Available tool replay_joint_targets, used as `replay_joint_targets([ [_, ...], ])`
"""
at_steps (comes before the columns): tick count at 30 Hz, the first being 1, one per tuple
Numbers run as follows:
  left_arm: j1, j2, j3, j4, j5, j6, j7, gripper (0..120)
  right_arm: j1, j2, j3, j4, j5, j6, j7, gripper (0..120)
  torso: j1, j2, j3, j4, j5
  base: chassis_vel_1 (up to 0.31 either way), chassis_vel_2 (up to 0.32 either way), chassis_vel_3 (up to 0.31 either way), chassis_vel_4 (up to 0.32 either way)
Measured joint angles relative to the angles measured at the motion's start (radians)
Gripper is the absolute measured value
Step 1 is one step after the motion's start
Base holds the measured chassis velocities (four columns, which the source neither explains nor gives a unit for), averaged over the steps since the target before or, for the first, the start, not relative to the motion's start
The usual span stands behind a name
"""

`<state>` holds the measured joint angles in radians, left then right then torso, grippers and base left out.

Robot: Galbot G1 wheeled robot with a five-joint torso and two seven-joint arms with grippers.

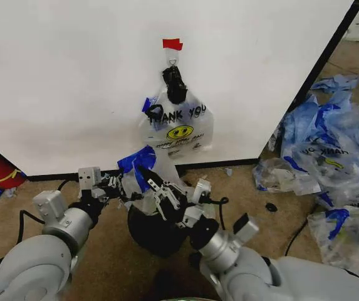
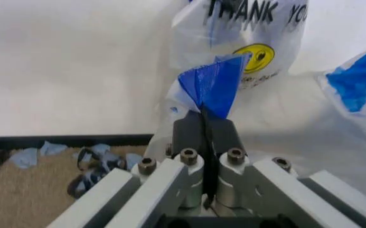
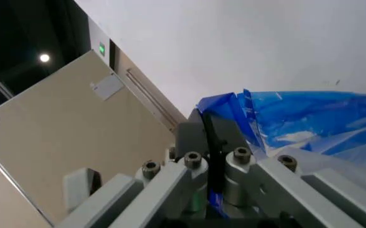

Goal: Pick up the garbage bag from the wall and place it over the trash bin.

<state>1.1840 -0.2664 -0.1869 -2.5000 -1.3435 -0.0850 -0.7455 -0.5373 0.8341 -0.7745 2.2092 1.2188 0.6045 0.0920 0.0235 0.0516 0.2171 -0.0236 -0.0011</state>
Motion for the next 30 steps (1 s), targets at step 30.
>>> replay_joint_targets([
  [30,-0.016,0.078,0.016,0.046,0.027,0.013,0.017,0,-0.044,0.143,-0.051,-0.082,-0.063,0.020,-0.022,0,0.000,0.000,0.000,0.0000,0.0000,0.000,0.000,0.000,0.000],
])
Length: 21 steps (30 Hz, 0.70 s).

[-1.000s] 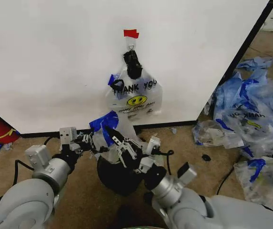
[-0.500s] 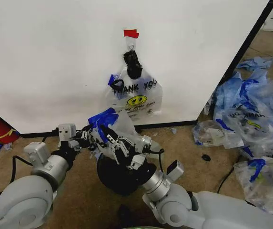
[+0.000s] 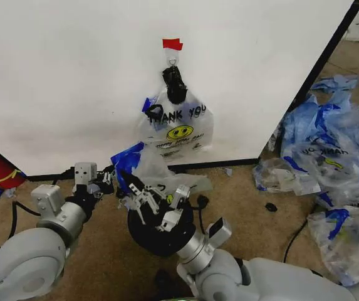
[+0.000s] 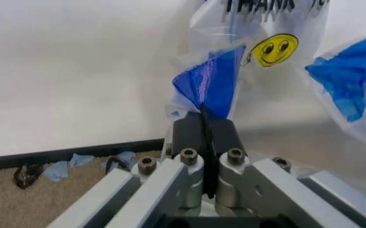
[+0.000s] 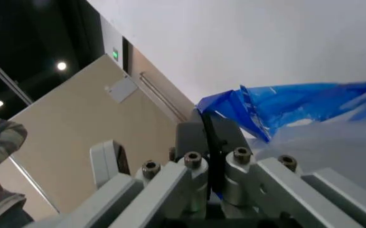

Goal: Pick up the garbage bag from the wall and place it over the trash bin.

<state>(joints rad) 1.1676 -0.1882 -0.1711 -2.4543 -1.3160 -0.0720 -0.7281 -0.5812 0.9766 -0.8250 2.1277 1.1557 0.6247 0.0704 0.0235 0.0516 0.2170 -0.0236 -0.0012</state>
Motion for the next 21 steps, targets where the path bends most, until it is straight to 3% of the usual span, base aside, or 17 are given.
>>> replay_joint_targets([
  [16,0.010,-0.021,0.022,0.013,0.017,0.005,0.015,0,-0.064,0.013,-0.026,-0.064,-0.070,0.024,-0.001,0,0.000,0.000,0.000,0.0000,0.0001,0.000,0.000,0.000,0.000],
  [21,0.018,-0.023,0.021,0.016,0.022,0.005,0.016,0,-0.116,-0.049,0.048,-0.016,-0.067,0.027,-0.012,0,0.000,0.000,0.000,0.0000,0.0002,0.000,0.000,0.000,0.000],
])
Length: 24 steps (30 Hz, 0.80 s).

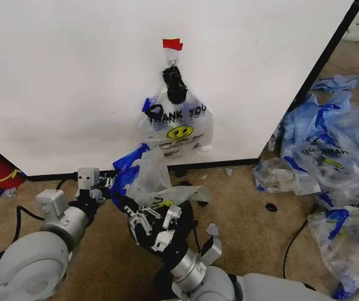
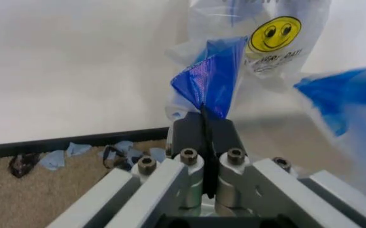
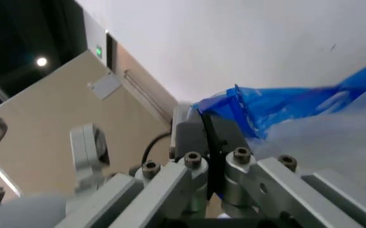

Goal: Pick up the garbage bag from the wall and place it over the trash bin.

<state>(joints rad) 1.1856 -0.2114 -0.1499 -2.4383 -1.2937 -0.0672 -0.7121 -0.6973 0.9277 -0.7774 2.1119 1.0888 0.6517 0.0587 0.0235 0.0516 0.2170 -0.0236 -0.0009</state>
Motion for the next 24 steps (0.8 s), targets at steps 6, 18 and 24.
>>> replay_joint_targets([
  [6,0.001,0.000,0.007,-0.001,0.001,0.002,0.005,0,-0.090,-0.075,0.096,0.071,0.001,0.007,-0.006,0,0.000,0.000,0.000,0.0002,0.0000,0.000,0.000,0.000,0.000],
  [18,0.011,-0.009,0.009,-0.001,0.006,0.003,0.008,0,-0.222,-0.158,0.246,0.135,-0.014,0.072,0.027,0,0.000,0.000,0.000,0.0000,-0.0001,0.000,0.000,0.000,0.000],
  [24,0.012,-0.012,0.008,0.004,0.008,0.004,0.012,0,-0.232,-0.143,0.262,0.094,-0.110,0.095,0.222,0,0.000,0.000,0.000,0.0001,0.0000,0.000,0.000,0.000,0.000],
])
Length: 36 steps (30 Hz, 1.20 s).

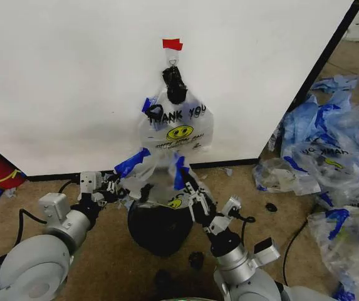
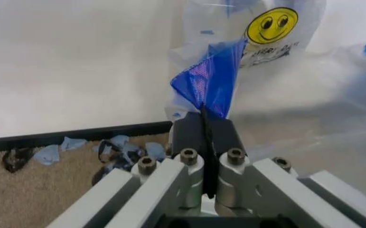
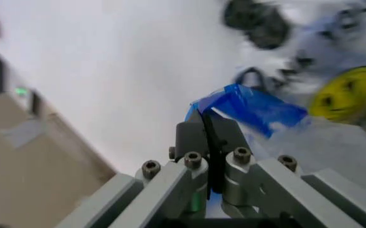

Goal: Pick up the garbage bag from the wall and place it over the trash bin.

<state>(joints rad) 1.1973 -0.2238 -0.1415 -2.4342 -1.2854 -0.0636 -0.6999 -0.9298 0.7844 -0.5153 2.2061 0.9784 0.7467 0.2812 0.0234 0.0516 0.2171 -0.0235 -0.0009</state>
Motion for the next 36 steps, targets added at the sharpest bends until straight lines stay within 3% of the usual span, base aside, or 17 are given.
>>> replay_joint_targets([
  [10,0.001,-0.001,0.001,0.011,0.004,-0.002,0.005,0,-0.019,0.007,0.033,0.048,-0.039,-0.057,0.190,0,0.000,0.000,0.000,-0.0001,-0.0002,0.000,0.000,0.000,0.000],
  [36,-0.006,0.005,-0.003,0.017,0.004,-0.006,0.007,0,-0.061,-0.025,0.015,0.153,-0.077,-0.102,0.241,0,0.000,0.000,0.000,-0.0001,-0.0001,0.000,0.000,0.000,0.000],
])
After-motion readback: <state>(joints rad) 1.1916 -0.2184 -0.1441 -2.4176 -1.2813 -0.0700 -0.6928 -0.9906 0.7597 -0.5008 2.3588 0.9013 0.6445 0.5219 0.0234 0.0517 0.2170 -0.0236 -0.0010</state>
